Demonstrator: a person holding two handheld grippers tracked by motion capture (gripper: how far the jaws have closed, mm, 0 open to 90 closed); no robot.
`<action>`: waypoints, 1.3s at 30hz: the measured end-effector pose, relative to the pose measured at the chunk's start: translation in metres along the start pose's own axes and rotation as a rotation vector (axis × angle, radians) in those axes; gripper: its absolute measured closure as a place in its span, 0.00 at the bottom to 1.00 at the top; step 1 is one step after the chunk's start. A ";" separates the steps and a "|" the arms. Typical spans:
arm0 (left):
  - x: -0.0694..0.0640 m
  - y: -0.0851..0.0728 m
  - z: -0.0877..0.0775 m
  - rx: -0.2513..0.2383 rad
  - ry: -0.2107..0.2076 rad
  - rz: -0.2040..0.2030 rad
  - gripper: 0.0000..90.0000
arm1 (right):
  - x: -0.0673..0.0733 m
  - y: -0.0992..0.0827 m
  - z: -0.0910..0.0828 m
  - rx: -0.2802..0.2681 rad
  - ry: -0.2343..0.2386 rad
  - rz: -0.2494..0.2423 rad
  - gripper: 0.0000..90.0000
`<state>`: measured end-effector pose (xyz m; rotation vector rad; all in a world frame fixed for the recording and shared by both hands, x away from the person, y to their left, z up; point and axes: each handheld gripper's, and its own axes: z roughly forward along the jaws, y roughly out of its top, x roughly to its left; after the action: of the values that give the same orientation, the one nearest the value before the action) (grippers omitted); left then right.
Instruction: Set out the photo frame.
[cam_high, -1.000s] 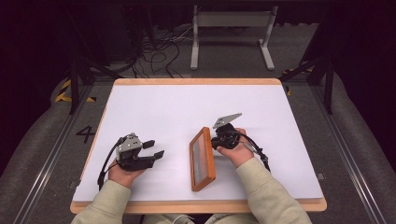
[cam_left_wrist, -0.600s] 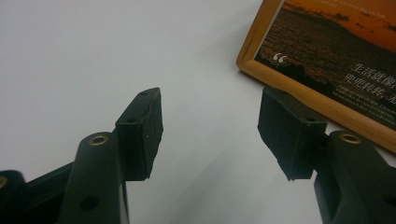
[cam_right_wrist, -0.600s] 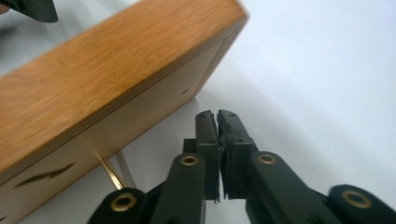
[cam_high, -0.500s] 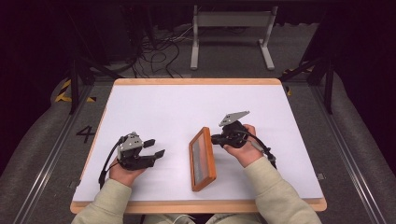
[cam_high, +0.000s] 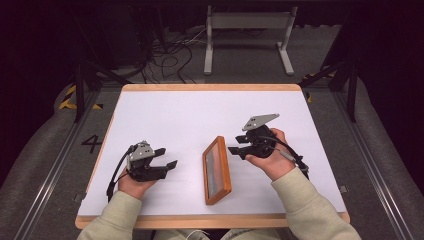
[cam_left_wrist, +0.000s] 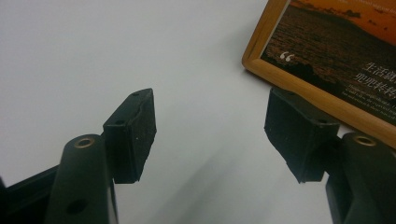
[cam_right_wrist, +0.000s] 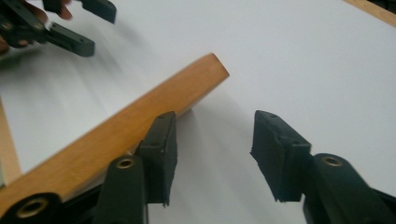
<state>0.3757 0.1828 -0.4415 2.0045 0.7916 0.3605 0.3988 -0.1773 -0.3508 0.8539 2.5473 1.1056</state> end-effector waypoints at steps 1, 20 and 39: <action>0.000 0.000 0.000 0.001 -0.002 0.000 0.38 | 0.002 0.002 -0.003 -0.008 0.003 0.002 0.52; 0.000 0.000 0.000 0.000 0.001 -0.005 0.36 | 0.039 0.013 0.008 0.062 0.038 0.050 0.19; 0.001 -0.001 0.000 0.002 0.000 0.001 0.36 | 0.041 0.006 0.047 0.203 0.115 0.187 0.26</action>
<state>0.3760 0.1831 -0.4421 2.0067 0.7911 0.3604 0.3881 -0.1223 -0.3780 1.1297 2.7565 0.9836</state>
